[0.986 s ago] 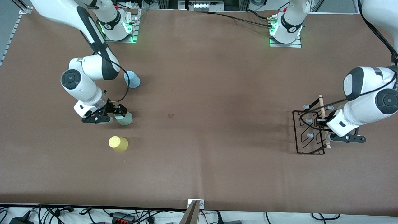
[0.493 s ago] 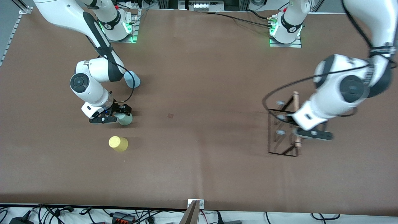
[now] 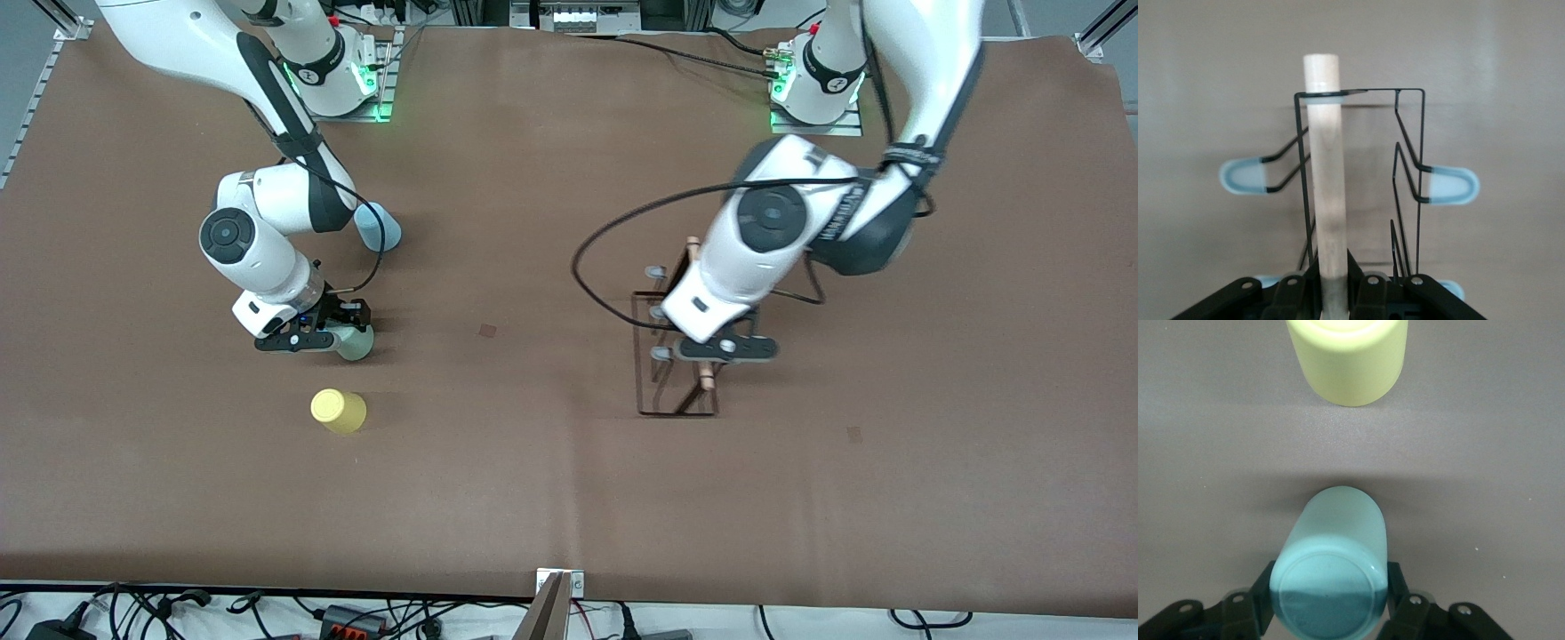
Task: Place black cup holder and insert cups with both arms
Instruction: 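Grasp the teal cup with the right gripper while the left gripper drags the rack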
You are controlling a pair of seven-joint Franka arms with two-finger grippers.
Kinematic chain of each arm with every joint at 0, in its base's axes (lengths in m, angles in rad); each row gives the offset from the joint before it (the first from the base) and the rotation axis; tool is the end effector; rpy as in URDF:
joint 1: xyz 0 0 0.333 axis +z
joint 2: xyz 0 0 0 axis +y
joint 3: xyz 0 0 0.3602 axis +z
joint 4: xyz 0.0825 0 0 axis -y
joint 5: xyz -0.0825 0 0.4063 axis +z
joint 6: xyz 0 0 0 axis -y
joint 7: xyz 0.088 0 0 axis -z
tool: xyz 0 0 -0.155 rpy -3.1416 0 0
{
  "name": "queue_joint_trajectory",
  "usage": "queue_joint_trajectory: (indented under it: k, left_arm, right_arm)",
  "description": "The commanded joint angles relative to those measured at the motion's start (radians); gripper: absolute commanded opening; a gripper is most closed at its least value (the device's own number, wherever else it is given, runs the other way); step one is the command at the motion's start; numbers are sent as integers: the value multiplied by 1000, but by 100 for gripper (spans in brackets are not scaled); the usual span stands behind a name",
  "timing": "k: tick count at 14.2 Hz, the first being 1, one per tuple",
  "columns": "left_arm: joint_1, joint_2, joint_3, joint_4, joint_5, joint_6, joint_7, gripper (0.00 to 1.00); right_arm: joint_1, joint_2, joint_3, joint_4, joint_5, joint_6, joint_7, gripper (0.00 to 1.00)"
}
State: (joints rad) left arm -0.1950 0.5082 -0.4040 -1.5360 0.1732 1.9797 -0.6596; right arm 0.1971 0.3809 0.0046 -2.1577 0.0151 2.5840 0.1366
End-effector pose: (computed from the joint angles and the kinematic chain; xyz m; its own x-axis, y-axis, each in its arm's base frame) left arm 0.6292 -0.3601 0.3580 0.9987 0.0332 -0.0384 0.0338 -0.9993 0.0149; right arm 0.5915 0.1211 0.1980 0.9977 0.0517 0.0435 0.0524 -0.9985 -0.0163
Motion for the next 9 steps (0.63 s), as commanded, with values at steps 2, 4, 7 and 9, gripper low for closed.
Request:
queue_joint_trajectory:
  k: [2,4,7,9]
  left_arm:
    - [-90,52,5,50,5,-19,-121,3]
    - [-113,73,4,50,5,-19,-120,3]
    - [-147,84,2,50,2,-16,-110,3]
    - [-168,90,2,50,2,-16,-112,3]
  right_arm:
    - [5,-20,-2,-18,16,10,0,10]
    - [5,-40,-2,-16,16,4,-23,10]
    - [-4,-108,-3,-1,6,-137,-54,10]
    - [-13,-167,-3,1,6,-215,-61,10]
